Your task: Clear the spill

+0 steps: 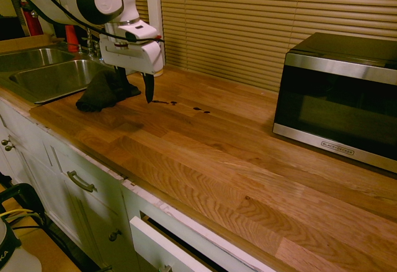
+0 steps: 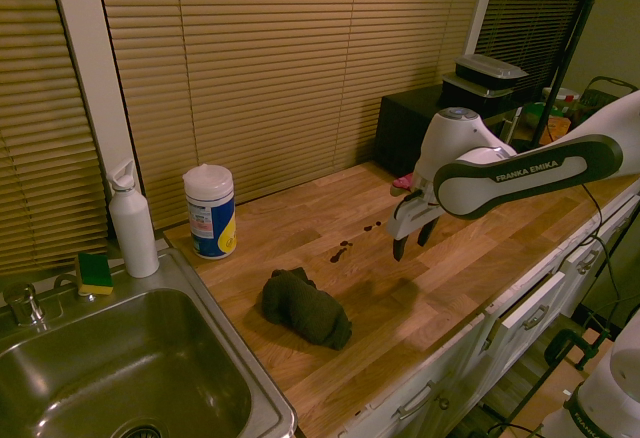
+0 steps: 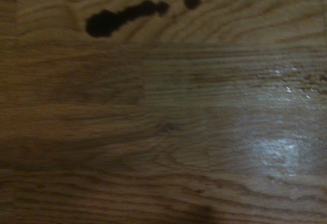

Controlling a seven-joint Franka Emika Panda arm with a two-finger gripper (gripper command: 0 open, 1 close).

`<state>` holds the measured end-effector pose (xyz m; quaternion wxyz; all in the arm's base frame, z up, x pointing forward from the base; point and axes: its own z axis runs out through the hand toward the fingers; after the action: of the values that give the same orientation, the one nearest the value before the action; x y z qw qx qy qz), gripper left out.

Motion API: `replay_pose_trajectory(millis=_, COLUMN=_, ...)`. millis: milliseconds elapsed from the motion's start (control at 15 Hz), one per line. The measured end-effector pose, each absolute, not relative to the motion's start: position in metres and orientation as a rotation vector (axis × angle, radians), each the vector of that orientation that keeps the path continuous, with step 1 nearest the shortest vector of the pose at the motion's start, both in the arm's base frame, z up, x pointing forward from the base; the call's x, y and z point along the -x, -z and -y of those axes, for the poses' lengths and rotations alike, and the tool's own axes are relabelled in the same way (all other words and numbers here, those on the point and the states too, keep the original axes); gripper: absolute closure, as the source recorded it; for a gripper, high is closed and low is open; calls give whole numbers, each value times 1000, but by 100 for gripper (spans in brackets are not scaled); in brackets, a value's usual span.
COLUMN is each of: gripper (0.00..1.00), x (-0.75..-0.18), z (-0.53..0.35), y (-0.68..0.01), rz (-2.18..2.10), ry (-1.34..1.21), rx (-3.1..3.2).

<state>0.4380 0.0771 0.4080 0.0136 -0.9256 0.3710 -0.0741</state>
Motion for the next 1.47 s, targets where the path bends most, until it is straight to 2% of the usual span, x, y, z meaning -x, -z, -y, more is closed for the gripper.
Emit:
replay_pose_trajectory(millis=667, gripper=0, x=-441, z=-204, y=-437, rz=-945, ry=333, rx=2879)
replay_pose_trajectory(millis=1467, gripper=0, x=-470, z=-318, y=-396, rz=-711, ry=291, rx=2949)
